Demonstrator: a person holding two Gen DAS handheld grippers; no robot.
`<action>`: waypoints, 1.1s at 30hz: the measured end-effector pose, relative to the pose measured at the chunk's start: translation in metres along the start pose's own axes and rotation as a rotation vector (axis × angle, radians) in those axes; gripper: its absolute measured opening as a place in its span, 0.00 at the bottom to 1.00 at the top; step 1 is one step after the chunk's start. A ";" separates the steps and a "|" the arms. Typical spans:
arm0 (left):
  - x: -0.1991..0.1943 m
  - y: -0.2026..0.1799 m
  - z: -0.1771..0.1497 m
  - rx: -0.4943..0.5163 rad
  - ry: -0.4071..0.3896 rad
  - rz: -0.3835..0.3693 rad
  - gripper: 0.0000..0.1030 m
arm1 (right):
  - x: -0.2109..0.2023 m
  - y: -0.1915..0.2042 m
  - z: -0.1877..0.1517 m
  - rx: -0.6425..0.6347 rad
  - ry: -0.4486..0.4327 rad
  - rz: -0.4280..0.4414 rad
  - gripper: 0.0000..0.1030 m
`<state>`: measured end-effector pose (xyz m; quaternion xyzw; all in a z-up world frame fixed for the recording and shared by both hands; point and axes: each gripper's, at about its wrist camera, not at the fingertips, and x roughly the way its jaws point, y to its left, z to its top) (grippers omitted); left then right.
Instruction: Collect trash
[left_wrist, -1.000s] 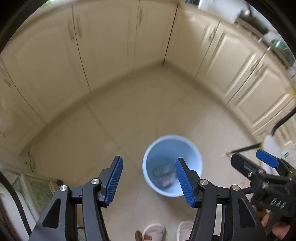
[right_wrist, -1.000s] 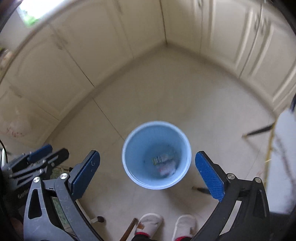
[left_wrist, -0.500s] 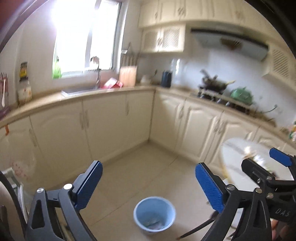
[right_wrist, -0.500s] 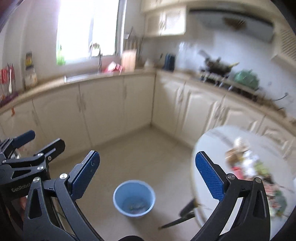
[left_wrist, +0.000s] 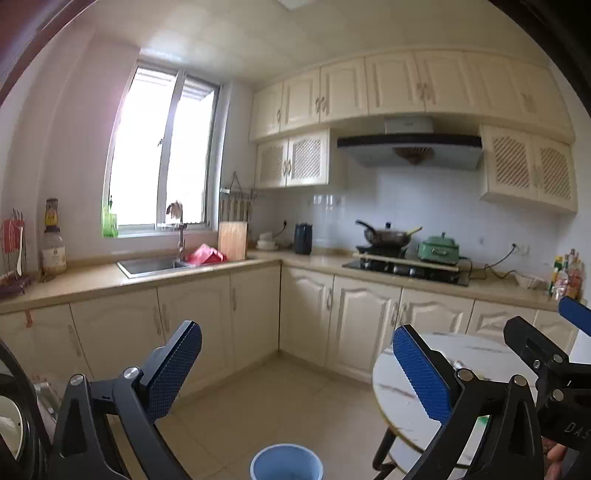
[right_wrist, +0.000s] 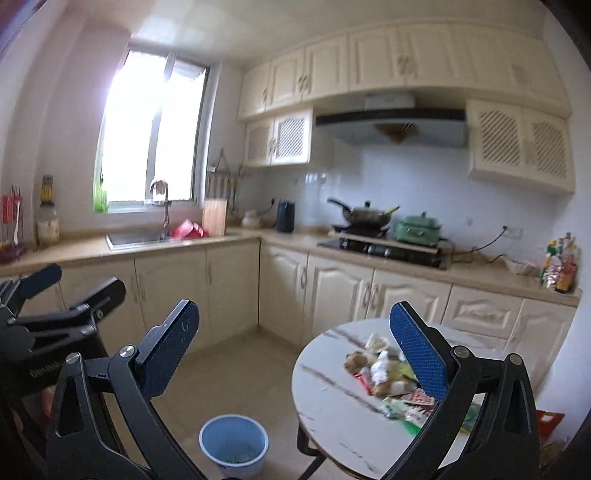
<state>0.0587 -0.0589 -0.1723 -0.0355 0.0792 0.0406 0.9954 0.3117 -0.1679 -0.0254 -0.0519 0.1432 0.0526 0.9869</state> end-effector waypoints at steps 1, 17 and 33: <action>-0.014 0.004 -0.003 0.007 -0.014 0.008 0.99 | -0.008 -0.004 0.003 0.003 -0.007 -0.013 1.00; -0.059 -0.015 -0.008 0.058 -0.063 -0.087 0.99 | -0.045 -0.057 -0.001 0.061 -0.044 -0.097 1.00; 0.039 -0.058 0.044 0.142 0.045 -0.199 0.99 | -0.031 -0.146 -0.036 0.162 0.037 -0.241 1.00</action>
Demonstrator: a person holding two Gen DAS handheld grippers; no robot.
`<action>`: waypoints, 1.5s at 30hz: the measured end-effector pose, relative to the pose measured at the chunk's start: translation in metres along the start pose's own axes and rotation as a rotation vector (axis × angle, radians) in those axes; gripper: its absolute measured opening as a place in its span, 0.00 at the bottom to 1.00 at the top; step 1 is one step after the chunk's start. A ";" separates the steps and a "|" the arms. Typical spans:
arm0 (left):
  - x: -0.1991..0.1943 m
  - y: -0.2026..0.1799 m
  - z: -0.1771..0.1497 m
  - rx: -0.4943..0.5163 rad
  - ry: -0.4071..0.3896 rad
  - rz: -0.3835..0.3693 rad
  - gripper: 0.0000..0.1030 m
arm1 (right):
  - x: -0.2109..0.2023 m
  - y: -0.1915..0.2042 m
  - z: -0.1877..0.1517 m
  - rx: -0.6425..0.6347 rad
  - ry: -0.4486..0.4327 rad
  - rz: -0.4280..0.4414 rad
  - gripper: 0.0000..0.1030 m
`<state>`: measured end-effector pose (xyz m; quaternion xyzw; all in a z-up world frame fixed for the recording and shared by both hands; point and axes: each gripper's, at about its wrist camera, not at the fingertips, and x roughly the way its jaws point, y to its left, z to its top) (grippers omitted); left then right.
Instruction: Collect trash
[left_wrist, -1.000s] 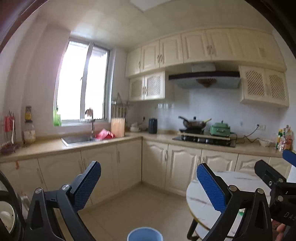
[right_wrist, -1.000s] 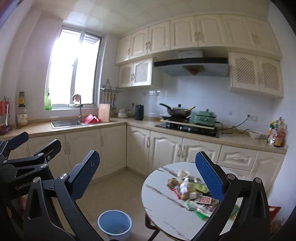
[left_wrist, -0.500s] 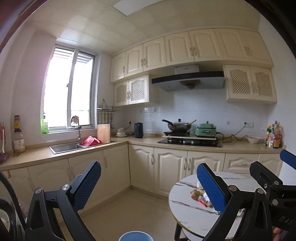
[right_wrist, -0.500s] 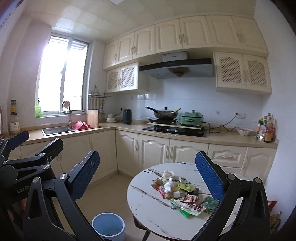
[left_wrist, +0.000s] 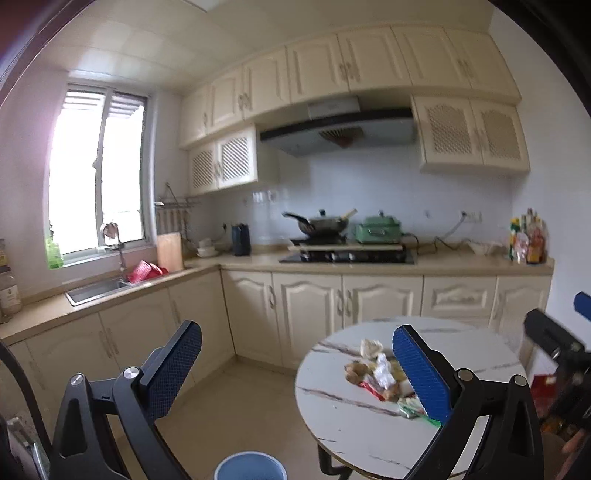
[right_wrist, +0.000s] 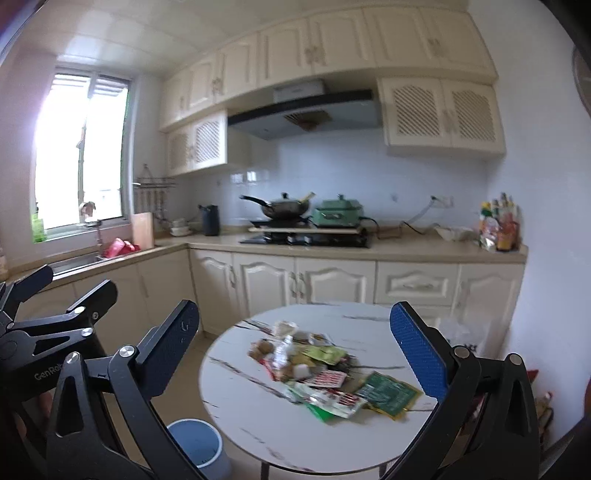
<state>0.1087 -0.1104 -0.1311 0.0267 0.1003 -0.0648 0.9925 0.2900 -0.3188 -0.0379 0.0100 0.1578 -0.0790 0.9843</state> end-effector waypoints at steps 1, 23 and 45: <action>0.010 -0.001 0.002 0.004 0.023 -0.008 0.99 | 0.007 -0.011 -0.003 0.010 0.015 -0.016 1.00; 0.272 -0.049 0.051 0.077 0.482 -0.146 0.99 | 0.156 -0.125 -0.135 0.081 0.502 -0.130 1.00; 0.287 -0.086 0.036 0.108 0.567 -0.245 0.99 | 0.206 -0.161 -0.157 -0.083 0.578 -0.138 1.00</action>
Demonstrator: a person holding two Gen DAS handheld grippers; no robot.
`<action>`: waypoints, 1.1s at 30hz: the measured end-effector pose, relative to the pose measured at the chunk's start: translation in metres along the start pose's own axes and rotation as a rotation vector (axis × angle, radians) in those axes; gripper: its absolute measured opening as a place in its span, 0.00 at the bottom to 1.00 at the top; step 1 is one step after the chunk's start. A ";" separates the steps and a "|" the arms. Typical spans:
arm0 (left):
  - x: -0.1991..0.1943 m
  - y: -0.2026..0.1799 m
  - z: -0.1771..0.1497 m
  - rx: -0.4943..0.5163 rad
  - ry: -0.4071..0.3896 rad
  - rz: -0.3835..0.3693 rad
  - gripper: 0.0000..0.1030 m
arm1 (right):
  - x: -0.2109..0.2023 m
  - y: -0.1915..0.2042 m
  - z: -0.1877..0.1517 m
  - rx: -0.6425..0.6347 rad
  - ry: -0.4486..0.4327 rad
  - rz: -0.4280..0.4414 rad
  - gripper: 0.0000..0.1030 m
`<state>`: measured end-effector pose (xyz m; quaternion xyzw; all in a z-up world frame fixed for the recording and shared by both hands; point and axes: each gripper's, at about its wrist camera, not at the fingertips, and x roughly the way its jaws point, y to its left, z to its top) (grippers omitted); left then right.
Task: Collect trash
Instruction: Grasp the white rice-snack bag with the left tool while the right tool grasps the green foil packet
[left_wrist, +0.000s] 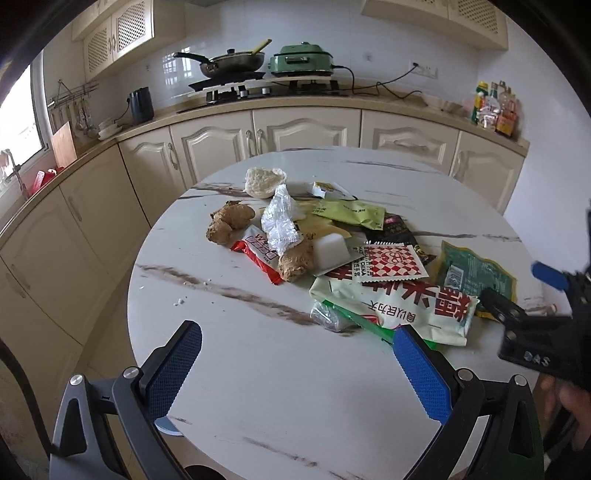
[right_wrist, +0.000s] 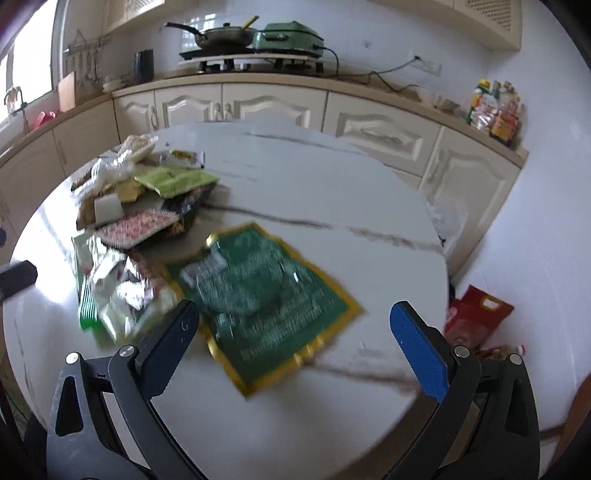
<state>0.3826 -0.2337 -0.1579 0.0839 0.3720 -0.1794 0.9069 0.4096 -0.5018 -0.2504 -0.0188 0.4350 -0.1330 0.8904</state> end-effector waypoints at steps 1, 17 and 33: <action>0.000 0.000 0.000 -0.002 0.001 0.001 0.99 | 0.006 0.004 0.005 -0.017 0.004 0.027 1.00; 0.012 0.009 -0.010 -0.046 0.077 0.005 0.99 | -0.007 0.073 -0.003 -0.112 0.005 0.214 1.00; 0.039 -0.007 -0.018 0.054 0.086 -0.107 0.60 | 0.018 -0.005 0.001 -0.136 0.058 0.228 1.00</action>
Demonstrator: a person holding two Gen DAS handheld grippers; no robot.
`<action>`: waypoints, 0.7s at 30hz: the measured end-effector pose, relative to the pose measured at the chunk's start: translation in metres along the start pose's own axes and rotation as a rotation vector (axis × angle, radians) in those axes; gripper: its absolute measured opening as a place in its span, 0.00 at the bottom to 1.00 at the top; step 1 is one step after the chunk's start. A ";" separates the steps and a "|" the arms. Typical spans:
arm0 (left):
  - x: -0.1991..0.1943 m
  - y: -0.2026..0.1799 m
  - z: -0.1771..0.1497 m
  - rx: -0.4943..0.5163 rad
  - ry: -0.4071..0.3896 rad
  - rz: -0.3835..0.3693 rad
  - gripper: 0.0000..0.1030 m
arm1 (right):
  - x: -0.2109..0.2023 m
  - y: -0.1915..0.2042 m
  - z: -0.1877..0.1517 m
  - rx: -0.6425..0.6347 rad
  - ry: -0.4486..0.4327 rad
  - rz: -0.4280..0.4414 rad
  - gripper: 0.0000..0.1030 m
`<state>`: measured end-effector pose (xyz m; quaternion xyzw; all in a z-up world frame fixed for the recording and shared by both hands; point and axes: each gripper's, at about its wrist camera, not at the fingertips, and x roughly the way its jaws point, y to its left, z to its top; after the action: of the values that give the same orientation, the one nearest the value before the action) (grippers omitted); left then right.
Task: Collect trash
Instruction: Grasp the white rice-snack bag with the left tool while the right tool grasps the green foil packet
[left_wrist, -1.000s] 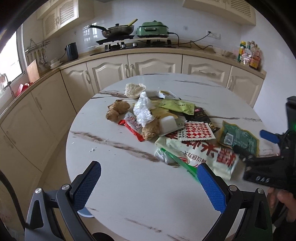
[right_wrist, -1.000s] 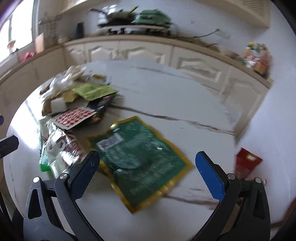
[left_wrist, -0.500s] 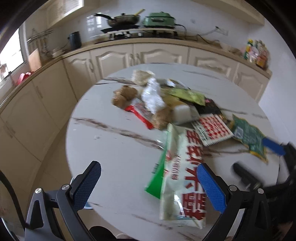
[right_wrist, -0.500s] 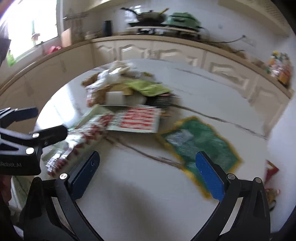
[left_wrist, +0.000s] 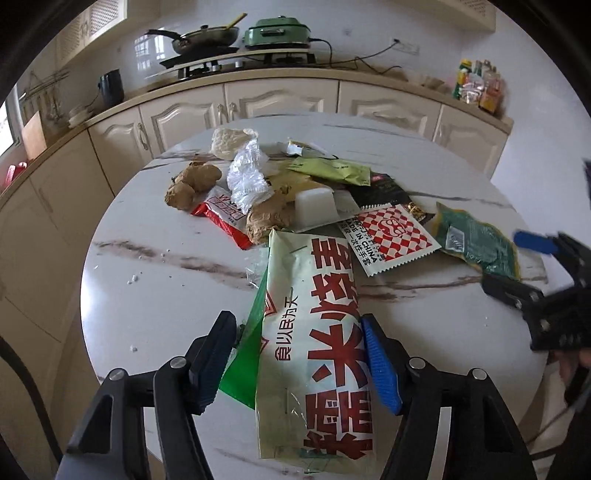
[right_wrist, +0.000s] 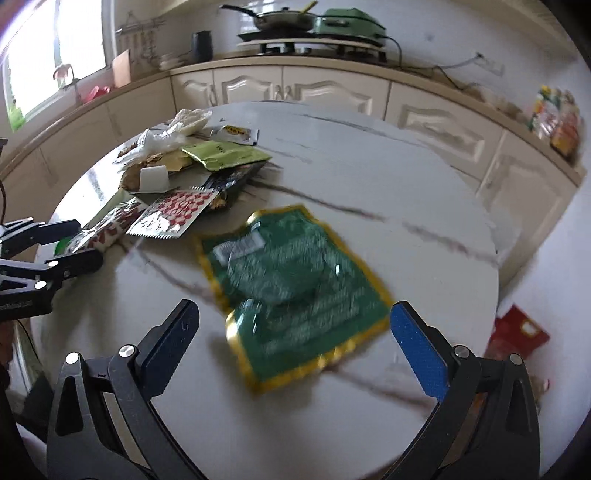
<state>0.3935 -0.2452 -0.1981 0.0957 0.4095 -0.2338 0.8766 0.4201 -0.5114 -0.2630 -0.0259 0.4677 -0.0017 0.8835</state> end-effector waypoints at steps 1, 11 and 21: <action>0.000 0.001 -0.001 0.003 -0.001 -0.003 0.60 | 0.006 0.000 0.003 -0.009 0.012 0.017 1.00; -0.010 0.004 -0.009 -0.011 -0.019 -0.041 0.57 | 0.033 0.001 0.025 -0.034 0.063 0.055 1.00; -0.031 0.013 -0.012 -0.029 -0.048 -0.071 0.57 | 0.029 0.010 0.025 -0.005 0.052 0.040 0.85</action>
<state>0.3741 -0.2195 -0.1830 0.0627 0.3948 -0.2611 0.8787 0.4565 -0.5011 -0.2734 -0.0189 0.4908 0.0164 0.8709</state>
